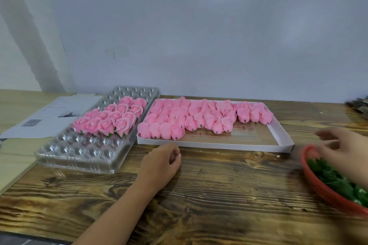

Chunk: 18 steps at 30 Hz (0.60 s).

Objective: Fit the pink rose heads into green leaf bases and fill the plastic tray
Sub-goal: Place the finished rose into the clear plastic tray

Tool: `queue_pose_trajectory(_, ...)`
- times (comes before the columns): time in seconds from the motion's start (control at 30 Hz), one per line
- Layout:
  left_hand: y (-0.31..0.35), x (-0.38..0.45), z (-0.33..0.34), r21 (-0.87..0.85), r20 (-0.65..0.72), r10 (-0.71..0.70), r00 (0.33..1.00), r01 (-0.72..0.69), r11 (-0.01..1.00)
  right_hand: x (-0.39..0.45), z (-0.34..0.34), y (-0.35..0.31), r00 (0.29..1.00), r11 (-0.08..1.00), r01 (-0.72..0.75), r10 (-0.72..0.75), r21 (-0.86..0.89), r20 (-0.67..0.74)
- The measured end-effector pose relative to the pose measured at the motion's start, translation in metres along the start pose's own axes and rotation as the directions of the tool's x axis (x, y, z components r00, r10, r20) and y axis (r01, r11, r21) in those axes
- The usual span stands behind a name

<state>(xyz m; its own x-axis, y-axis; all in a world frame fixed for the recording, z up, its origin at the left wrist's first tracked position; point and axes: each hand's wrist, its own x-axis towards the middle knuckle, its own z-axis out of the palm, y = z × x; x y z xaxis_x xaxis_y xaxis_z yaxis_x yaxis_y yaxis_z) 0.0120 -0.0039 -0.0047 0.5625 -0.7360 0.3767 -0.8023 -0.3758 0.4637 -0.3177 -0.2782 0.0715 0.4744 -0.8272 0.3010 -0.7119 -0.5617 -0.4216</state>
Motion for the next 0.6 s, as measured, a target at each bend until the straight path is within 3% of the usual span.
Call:
queue_pose_trajectory(0.13, 0.000, 0.001, 0.000, -0.021, -0.001, -0.012, 1.000, 0.012, 1.000, 0.050, 0.034, 0.166, 0.988, 0.988, -0.153, 0.153, -0.023, -0.020)
queue_pose_trajectory(0.27, -0.001, 0.001, 0.000, -0.034, 0.000, -0.013, 1.000, 0.013, 0.999, 0.063, 0.067, 0.223, 0.996, 0.990, -0.084, 0.082, -0.117, -0.029)
queue_pose_trajectory(0.37, -0.001, 0.001, 0.000, -0.037, 0.004, -0.014, 1.000, 0.014, 0.999, 0.047, 0.046, 0.169, 0.997, 0.977, -0.056, 0.044, -0.204, -0.061)
queue_pose_trajectory(0.5, -0.001, 0.001, 0.000, -0.039, 0.011, -0.015, 1.000, 0.015, 0.999, 0.016, 0.009, 0.025, 0.994, 0.974, -0.049, 0.028, -0.220, -0.101)
queue_pose_trajectory(0.6, 0.000, 0.001, -0.001, -0.046, 0.009, -0.020, 1.000, 0.020, 0.999, 0.014, -0.006, -0.048, 0.999, 0.982, -0.054, 0.052, -0.181, -0.015)
